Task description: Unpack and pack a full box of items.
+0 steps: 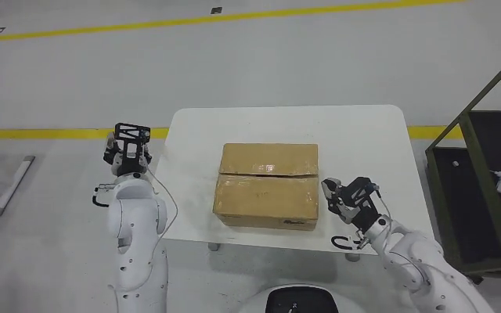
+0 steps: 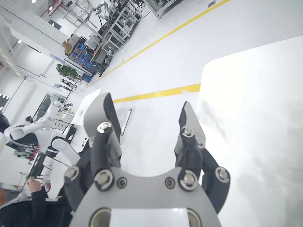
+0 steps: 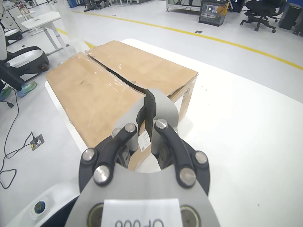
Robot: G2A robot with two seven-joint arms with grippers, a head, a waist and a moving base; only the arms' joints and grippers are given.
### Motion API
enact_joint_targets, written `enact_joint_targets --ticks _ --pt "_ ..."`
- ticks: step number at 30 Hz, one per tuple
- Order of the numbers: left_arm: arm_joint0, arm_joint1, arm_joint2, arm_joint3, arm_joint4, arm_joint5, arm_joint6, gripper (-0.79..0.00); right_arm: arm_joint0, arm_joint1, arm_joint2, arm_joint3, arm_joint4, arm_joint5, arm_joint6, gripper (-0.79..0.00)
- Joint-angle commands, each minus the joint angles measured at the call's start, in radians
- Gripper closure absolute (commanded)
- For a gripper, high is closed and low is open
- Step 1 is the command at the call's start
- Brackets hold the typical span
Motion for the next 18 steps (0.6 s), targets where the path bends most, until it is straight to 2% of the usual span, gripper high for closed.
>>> enact_joint_targets --ticks 1,5,8,10,14,18 --pt "0.007 0.002 -0.009 -0.013 0.014 -0.005 -0.005 -0.785 -0.003 0.0 0.004 -0.003 0.004 0.003 -0.001 0.0" --pt "0.024 0.005 -0.017 -0.043 0.027 -0.016 -0.018 -0.785 -0.014 0.002 0.023 -0.011 0.02 0.004 -0.006 0.0" --pt "0.047 0.005 0.011 -0.076 0.026 -0.058 -0.002 -0.785 -0.033 0.004 0.053 -0.024 0.033 0.009 -0.016 0.0" --pt "0.066 0.001 0.036 -0.098 -0.051 -0.075 0.013 -0.785 -0.051 0.007 0.078 -0.033 0.038 0.01 -0.022 0.0" --pt "0.121 -0.007 0.119 -0.148 -0.147 -0.135 0.002 -0.785 -0.103 0.014 0.139 -0.046 0.036 0.004 -0.042 0.0" --pt "0.16 -0.014 0.242 -0.171 -0.189 -0.189 0.034 -0.785 -0.159 0.021 0.197 -0.048 0.035 -0.013 -0.063 0.0"
